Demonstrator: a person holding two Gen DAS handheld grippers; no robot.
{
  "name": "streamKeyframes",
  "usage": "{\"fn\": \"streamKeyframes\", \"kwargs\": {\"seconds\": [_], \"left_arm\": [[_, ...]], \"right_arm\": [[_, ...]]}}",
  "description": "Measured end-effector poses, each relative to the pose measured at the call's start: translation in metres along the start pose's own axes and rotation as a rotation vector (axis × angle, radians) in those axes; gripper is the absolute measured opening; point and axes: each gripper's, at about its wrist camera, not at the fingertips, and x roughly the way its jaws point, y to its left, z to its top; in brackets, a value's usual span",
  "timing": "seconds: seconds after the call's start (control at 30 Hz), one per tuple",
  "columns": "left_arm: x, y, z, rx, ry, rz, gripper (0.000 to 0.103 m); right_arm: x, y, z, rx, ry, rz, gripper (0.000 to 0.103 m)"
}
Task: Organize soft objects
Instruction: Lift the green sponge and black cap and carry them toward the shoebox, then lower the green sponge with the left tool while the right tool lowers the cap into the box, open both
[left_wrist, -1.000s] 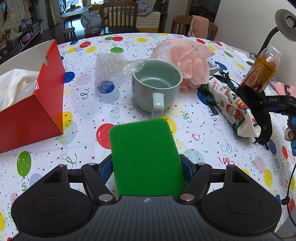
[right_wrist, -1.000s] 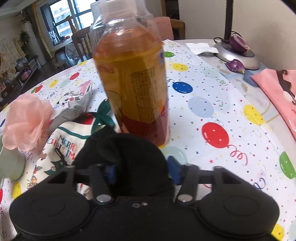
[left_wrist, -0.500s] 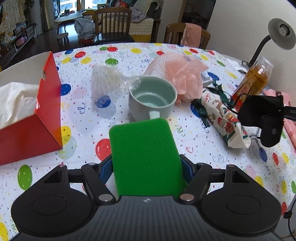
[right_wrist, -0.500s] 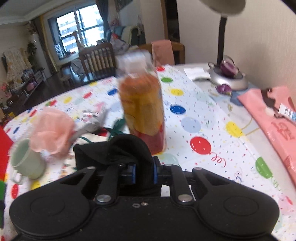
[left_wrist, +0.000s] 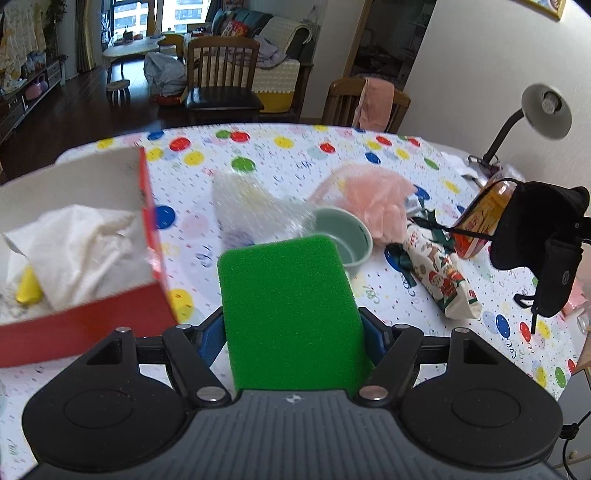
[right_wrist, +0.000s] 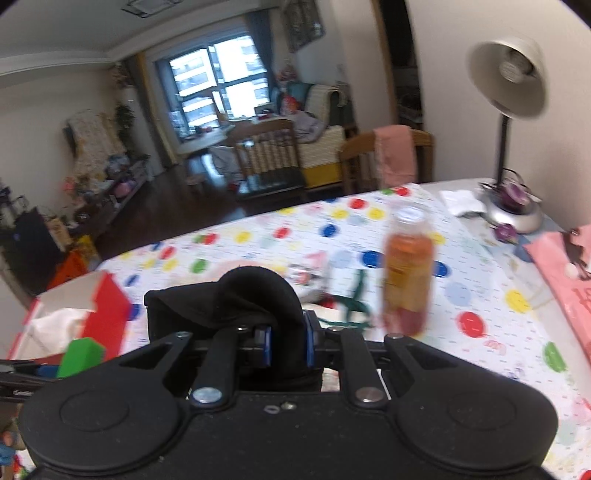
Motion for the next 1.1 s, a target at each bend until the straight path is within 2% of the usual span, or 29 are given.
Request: {"fn": "streamKeyframes", "kwargs": {"seconds": [0.3,0.63,0.87,1.1], "left_arm": [[-0.043,0.057,0.013,-0.012,-0.044,0.015,0.073],[-0.08,0.145,0.031,-0.072,-0.125,0.129,0.073],[-0.083,0.203,0.043,-0.098,-0.127,0.197,0.073],[-0.07,0.241,0.055,-0.083,-0.119,0.24,0.073]], "right_arm": [[0.012,0.099,0.017,-0.087,0.0,0.113,0.016],[0.043,0.205,0.023,-0.181,-0.002,0.193,0.017],[0.075,0.261,0.025,-0.211,0.028,0.224,0.017],[0.108,0.314,0.022,-0.294,0.043,0.222,0.017]]}}
